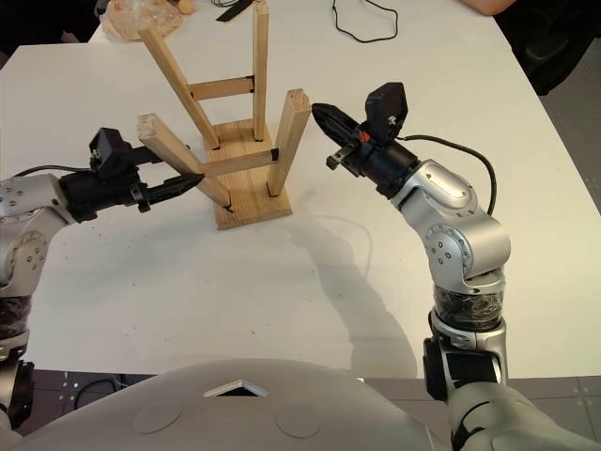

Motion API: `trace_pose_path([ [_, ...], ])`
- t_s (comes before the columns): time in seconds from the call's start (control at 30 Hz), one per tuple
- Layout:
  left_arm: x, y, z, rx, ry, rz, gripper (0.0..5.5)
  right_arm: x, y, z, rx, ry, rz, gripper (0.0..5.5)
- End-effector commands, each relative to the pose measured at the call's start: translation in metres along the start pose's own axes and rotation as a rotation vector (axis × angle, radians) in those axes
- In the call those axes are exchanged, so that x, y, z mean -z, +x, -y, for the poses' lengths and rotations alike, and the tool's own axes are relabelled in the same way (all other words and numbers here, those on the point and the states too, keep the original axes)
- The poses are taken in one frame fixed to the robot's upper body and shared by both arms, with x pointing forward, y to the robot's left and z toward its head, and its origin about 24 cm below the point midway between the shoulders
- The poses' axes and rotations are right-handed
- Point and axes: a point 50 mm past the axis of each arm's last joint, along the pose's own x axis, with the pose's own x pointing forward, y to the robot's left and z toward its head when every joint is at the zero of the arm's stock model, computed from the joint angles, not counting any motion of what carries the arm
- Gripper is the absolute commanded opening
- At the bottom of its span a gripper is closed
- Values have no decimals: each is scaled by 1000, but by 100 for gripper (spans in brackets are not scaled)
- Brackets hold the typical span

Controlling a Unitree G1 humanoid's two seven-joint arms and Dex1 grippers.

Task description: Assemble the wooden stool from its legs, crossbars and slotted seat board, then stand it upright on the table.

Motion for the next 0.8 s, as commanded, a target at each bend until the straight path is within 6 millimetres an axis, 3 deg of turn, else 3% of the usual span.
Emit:
trace_pose_path([
  [0.03,0,-23,15,-155,-78,3,293,3,-16,19,111,-55,-16,0],
  [0.17,6,-55,32,-339,-252,91,274,8,-22,20,216,-70,15,0],
  [0.23,6,-62,39,-407,-338,172,245,16,-20,11,248,-74,10,0],
  [0.3,21,-59,30,-595,-384,156,212,22,-13,3,287,-71,16,0],
  [0.37,36,-43,17,-792,-439,170,183,27,-3,-4,332,-51,22,0],
  [0.4,35,-23,18,-819,-471,215,168,31,2,-10,334,-49,16,0],
  [0.5,19,32,36,-825,-450,284,116,41,19,-21,348,-63,-3,0],
  [0.57,6,53,49,-845,-437,321,76,40,32,-27,376,-40,9,0],
  [0.7,-2,67,60,-878,-390,316,15,33,58,-44,319,-3,42,0],
  [0.8,4,72,57,-899,-418,298,4,34,69,-59,145,-51,19,0],
])
